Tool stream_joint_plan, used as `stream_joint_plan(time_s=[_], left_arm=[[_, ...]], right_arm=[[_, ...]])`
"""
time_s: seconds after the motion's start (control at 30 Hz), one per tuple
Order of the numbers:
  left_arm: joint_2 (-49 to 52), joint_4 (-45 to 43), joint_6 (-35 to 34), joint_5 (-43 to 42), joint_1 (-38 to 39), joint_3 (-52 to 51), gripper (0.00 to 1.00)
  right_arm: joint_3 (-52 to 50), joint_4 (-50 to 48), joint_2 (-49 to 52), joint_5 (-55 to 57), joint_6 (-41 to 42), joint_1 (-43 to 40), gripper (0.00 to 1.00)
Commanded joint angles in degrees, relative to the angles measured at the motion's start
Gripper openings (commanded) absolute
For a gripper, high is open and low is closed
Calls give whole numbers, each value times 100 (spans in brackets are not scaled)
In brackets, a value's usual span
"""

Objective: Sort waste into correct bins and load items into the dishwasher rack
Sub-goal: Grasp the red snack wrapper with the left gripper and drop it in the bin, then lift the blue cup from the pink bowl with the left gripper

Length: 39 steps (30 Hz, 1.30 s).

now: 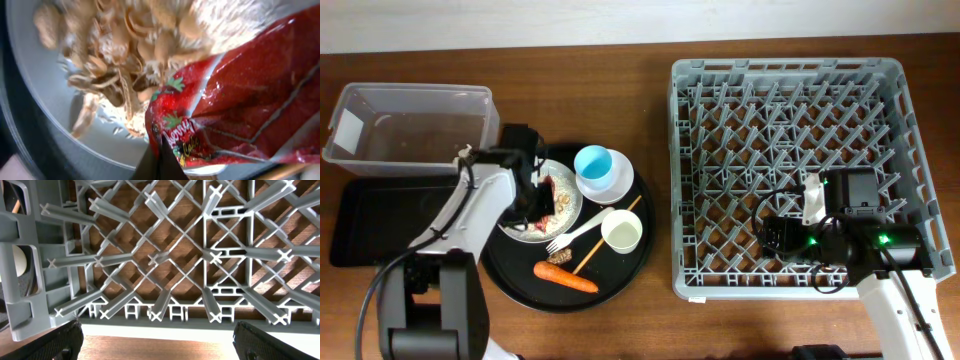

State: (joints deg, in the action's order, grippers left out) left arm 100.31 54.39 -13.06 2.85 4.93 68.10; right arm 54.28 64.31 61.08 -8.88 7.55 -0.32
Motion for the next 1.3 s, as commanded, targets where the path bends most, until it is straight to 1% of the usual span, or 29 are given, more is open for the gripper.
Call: stream_joint_plan(time_s=[0.0, 0.07, 0.13, 0.2, 0.27, 0.3, 0.37, 0.43, 0.47, 0.5, 0.57, 0.7, 0.77, 0.8, 0.83, 0.87, 0.9, 0.97, 1.03, 1.13, 1.2, 1.27], left_arm=[[17, 505, -9, 184, -22, 861, 0], [17, 883, -9, 577, -103, 1482, 0], [17, 726, -17, 765, -341, 2068, 0], [17, 144, -17, 769, -695, 2247, 0], [72, -706, -63, 769, -1182, 2238, 0], [118, -984, -63, 769, -1346, 2238, 0], [317, -1443, -61, 761, -1641, 2238, 0], [612, -1628, -61, 750, -1858, 2238, 1], [721, -1648, -59, 752, -1906, 2238, 8], [785, -1657, -59, 750, -1937, 2238, 23], [813, -1777, -55, 752, -1947, 2247, 46], [658, -1751, -57, 691, -1923, 2522, 48], [417, -1668, -57, 66, -1851, 2524, 48], [234, -1473, -57, -658, -1770, 2524, 48], [127, -1290, -59, -1121, -1683, 2524, 48], [39, -1001, -57, -1532, -1532, 2524, 48], [28, -693, -59, -1716, -1325, 2522, 49], [59, -199, -59, -1797, -909, 2461, 55], [190, 234, -57, -1794, -308, 2339, 61], [581, 275, -59, -1792, 341, 2247, 60], [807, 256, -59, -1790, 544, 2247, 60], [1128, 243, -59, -1613, 706, 2247, 59]], right_arm=[[111, 7, 4, 52, 26, 31, 99], [111, 4, 4, 52, 26, 31, 99], [111, 4, 4, 52, 26, 31, 99], [111, 4, 4, 52, 26, 31, 99], [111, 4, 4, 52, 28, 31, 99], [111, 4, 4, 52, 26, 31, 99], [111, 2, 4, 52, 28, 31, 99], [111, 4, 4, 52, 28, 31, 98], [111, 2, 4, 52, 28, 31, 99], [111, 2, 4, 52, 28, 31, 99], [111, 2, 4, 52, 28, 31, 99], [111, 2, 4, 52, 28, 31, 99], [111, 0, 4, 52, 28, 31, 98], [111, 0, 4, 52, 28, 31, 99], [111, 0, 4, 52, 28, 31, 99], [111, 0, 4, 52, 28, 31, 99], [111, 0, 4, 52, 28, 31, 98], [111, 0, 4, 52, 28, 31, 99], [111, 0, 4, 52, 28, 31, 99], [111, 2, 4, 52, 28, 31, 99], [111, 2, 4, 52, 28, 31, 99], [111, 2, 7, 52, 28, 31, 99]])
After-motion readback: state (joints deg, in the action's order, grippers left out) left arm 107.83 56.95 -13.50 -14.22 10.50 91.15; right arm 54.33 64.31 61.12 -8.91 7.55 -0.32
